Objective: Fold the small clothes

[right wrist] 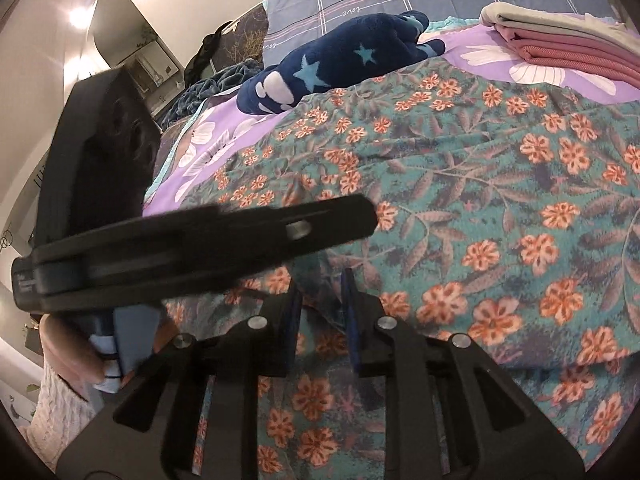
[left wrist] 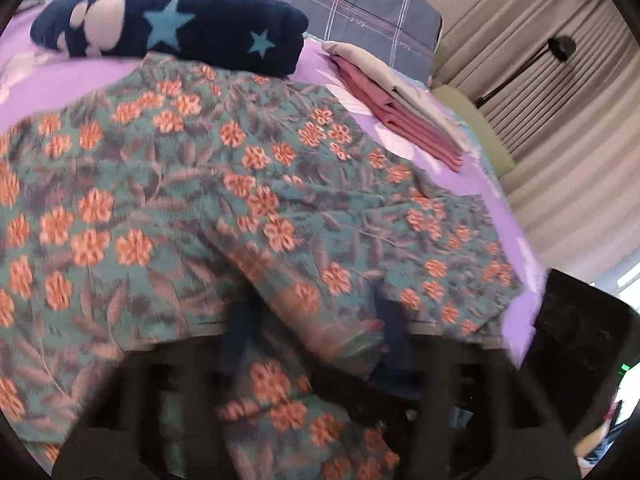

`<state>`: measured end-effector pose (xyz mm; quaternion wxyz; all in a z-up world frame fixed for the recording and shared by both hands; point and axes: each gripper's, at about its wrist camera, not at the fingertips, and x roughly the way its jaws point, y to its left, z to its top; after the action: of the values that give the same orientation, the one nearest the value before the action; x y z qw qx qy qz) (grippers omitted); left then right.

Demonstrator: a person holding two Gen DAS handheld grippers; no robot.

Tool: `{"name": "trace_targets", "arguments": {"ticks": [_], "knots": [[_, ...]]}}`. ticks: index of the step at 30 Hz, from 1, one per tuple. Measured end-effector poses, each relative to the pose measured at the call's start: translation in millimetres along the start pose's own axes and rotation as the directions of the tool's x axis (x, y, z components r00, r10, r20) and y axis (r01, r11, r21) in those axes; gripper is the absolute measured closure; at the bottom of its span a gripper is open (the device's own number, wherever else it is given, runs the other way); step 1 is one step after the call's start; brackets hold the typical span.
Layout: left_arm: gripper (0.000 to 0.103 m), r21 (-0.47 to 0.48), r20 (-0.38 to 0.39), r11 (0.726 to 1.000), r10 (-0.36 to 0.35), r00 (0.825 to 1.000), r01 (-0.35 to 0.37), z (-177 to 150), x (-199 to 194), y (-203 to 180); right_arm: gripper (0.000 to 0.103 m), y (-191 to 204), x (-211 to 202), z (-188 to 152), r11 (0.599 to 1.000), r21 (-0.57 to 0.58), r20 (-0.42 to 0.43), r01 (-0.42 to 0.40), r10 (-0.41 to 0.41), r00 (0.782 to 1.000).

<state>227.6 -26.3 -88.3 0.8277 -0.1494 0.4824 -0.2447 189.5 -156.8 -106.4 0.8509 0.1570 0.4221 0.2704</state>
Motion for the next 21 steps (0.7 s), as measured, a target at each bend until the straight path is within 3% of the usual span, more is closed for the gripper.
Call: {"name": "trace_targets", "arguments": {"ticks": [1,7,11,12,15,19,21], "knots": [[0.095,-0.011,-0.014,1.0,0.004,1.0,-0.004,3,2,0,0.082,1,-4,0,1.0,-0.006,0.001,0.004,-0.004,1.0],[0.096,0.097,0.142,0.995,-0.009,0.99,-0.005,31,-50,-31,0.081,-17,-58,-4,0.999,-0.02,0.071,0.045,-0.043,0.997],[0.096,0.159,0.273,0.986,-0.006,0.962,-0.039,46,-100,-50,0.077,-56,-76,-13,0.974,0.081,0.099,0.211,-0.218,0.971],[0.096,0.169,0.295,0.984,-0.003,0.956,-0.049,48,-111,-52,0.084,-68,-77,-17,0.966,0.12,0.096,0.229,-0.241,0.966],[0.096,0.19,0.356,0.973,0.056,0.933,-0.131,47,-141,-48,0.088,-89,-80,-21,0.965,0.217,0.1,0.149,-0.174,0.98],[0.096,0.145,0.391,0.962,0.157,0.907,-0.23,38,-167,-17,0.086,-85,-78,-22,0.966,0.189,0.099,0.178,-0.199,0.975],[0.096,0.111,0.389,0.959,0.201,0.899,-0.262,34,-172,1,0.079,-82,-78,-22,0.969,0.171,0.1,0.179,-0.197,0.975]]}}
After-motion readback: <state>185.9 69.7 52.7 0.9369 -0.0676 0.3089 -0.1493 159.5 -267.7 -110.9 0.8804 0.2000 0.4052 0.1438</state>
